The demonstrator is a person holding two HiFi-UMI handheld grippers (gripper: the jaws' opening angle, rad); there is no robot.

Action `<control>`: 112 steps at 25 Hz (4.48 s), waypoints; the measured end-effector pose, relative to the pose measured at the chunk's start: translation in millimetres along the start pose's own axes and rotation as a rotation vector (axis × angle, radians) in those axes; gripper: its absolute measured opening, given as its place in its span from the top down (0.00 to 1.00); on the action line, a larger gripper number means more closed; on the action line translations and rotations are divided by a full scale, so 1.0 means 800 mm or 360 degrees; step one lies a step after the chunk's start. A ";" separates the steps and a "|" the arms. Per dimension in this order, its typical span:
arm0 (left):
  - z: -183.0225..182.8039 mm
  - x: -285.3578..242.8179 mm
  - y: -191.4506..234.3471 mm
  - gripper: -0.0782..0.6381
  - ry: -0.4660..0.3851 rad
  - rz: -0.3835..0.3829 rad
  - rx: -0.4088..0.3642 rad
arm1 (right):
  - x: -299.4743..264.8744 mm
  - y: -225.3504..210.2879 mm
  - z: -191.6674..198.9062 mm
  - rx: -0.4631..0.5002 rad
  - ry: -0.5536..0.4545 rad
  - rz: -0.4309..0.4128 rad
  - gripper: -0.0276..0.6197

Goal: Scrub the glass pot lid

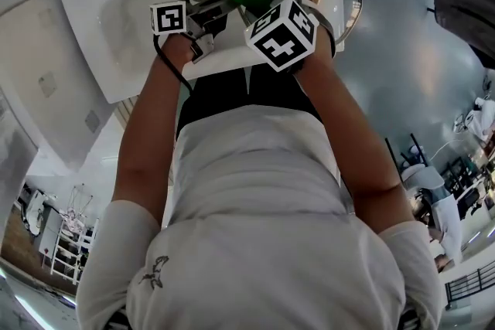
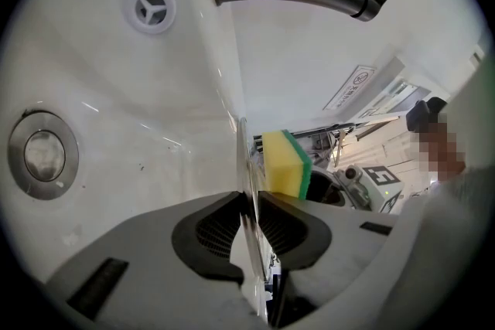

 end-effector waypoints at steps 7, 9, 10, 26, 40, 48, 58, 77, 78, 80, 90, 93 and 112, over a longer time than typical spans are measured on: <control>-0.001 -0.002 0.000 0.79 0.0021 -0.0016 0.0001 | 0.017 0.017 0.031 -0.0034 -0.0049 0.0076 0.52; -0.001 -0.003 0.001 0.79 0.0021 -0.0021 0.0010 | 0.021 0.025 0.041 -0.0006 -0.0035 0.0074 0.52; -0.001 -0.003 0.001 0.79 0.0023 -0.0020 0.0009 | 0.023 0.029 0.046 0.0013 -0.0027 0.0072 0.52; 0.000 -0.006 -0.001 0.79 0.0055 -0.0023 0.0040 | 0.085 0.065 0.206 -0.0060 0.0252 -0.0072 0.52; 0.000 -0.009 -0.003 0.79 0.0067 -0.0036 0.0001 | 0.051 0.041 0.096 0.0448 0.0016 -0.0032 0.52; -0.001 -0.009 -0.003 0.79 0.0075 -0.0032 -0.0012 | 0.081 0.034 0.171 0.0413 0.0127 -0.0078 0.52; 0.001 -0.008 -0.006 0.79 0.0041 -0.0050 0.0042 | 0.120 -0.009 0.254 0.0142 0.0233 -0.0004 0.52; -0.023 0.017 -0.009 0.58 -0.0211 -0.0246 -0.0196 | 0.173 -0.040 0.194 -0.0002 -0.0280 0.0037 0.51; -0.027 0.026 -0.010 0.57 -0.0240 -0.0289 -0.0219 | 0.176 -0.041 0.190 -0.0002 -0.0301 0.0034 0.51; -0.034 0.039 -0.017 0.57 -0.0272 -0.0342 -0.0253 | 0.183 -0.043 0.179 0.0003 -0.0351 0.0031 0.51; -0.062 0.072 -0.123 0.57 -0.0438 -0.0361 -0.0578 | 0.224 -0.064 0.125 -0.0011 -0.0602 0.0005 0.51; -0.063 0.072 -0.171 0.57 -0.0496 -0.0364 -0.0711 | 0.244 -0.073 0.106 0.0037 -0.0691 0.0009 0.51; 0.022 0.002 -0.457 0.76 -0.0643 -0.0224 -0.1701 | 0.397 -0.104 0.055 0.0212 -0.1152 0.0160 0.51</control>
Point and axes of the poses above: the fingertips, and each gripper's own axes: x backward along the fingers, y to its left, z out of its underside, the point moved 6 cm from there along x, backward along the fingers, and after that the axes turned 7 degrees about -y, right-handed, at the moved point
